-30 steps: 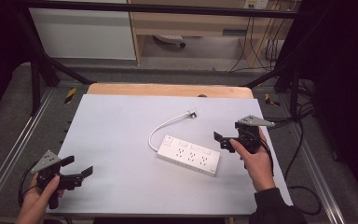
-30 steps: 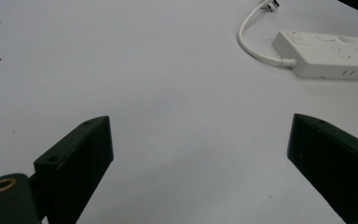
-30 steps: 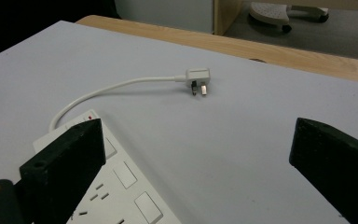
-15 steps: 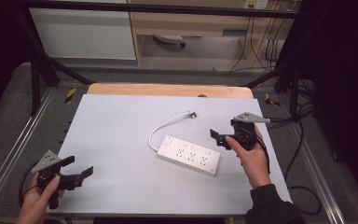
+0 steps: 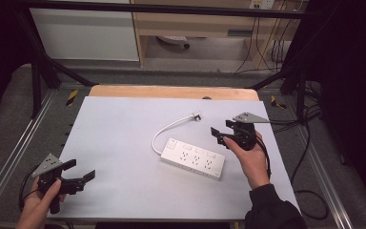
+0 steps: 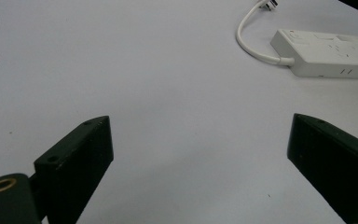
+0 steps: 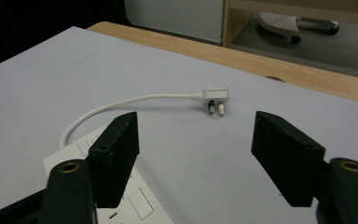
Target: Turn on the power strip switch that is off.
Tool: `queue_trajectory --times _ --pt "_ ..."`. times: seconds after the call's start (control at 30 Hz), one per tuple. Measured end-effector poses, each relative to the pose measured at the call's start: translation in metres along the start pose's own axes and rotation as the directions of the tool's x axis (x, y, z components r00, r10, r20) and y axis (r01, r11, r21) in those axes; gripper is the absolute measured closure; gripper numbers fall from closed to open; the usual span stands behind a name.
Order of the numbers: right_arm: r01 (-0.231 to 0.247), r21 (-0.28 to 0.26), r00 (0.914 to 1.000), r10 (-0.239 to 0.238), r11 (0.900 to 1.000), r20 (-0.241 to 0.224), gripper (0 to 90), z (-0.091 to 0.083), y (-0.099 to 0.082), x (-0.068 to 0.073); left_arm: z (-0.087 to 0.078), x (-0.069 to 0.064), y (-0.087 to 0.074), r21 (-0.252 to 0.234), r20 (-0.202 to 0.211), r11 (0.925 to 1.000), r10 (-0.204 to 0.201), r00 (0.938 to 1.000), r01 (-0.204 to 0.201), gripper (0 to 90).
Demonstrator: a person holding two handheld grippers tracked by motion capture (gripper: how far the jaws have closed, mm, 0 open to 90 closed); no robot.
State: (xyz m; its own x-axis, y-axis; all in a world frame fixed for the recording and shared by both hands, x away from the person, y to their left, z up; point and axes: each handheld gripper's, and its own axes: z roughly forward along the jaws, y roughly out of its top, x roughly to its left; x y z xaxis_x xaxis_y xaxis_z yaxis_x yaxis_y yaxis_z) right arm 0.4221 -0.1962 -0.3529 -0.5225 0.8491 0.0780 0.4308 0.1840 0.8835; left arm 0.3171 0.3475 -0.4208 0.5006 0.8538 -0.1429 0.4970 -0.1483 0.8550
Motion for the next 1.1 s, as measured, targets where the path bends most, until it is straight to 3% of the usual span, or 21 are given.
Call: queue_trajectory --times 0.9,1.1 --pt "0.048 0.032 0.9981 -0.047 0.9983 -0.039 62.6 0.027 -0.004 0.016 0.001 0.000 0.000 0.002 0.001 1.0000 0.002 1.0000 -0.002 7.0" --pt "0.057 0.033 0.9973 -0.055 0.9978 -0.049 65.5 0.032 -0.005 0.019 0.001 0.000 0.000 0.007 0.002 1.0000 0.001 1.0000 -0.002 7.0"
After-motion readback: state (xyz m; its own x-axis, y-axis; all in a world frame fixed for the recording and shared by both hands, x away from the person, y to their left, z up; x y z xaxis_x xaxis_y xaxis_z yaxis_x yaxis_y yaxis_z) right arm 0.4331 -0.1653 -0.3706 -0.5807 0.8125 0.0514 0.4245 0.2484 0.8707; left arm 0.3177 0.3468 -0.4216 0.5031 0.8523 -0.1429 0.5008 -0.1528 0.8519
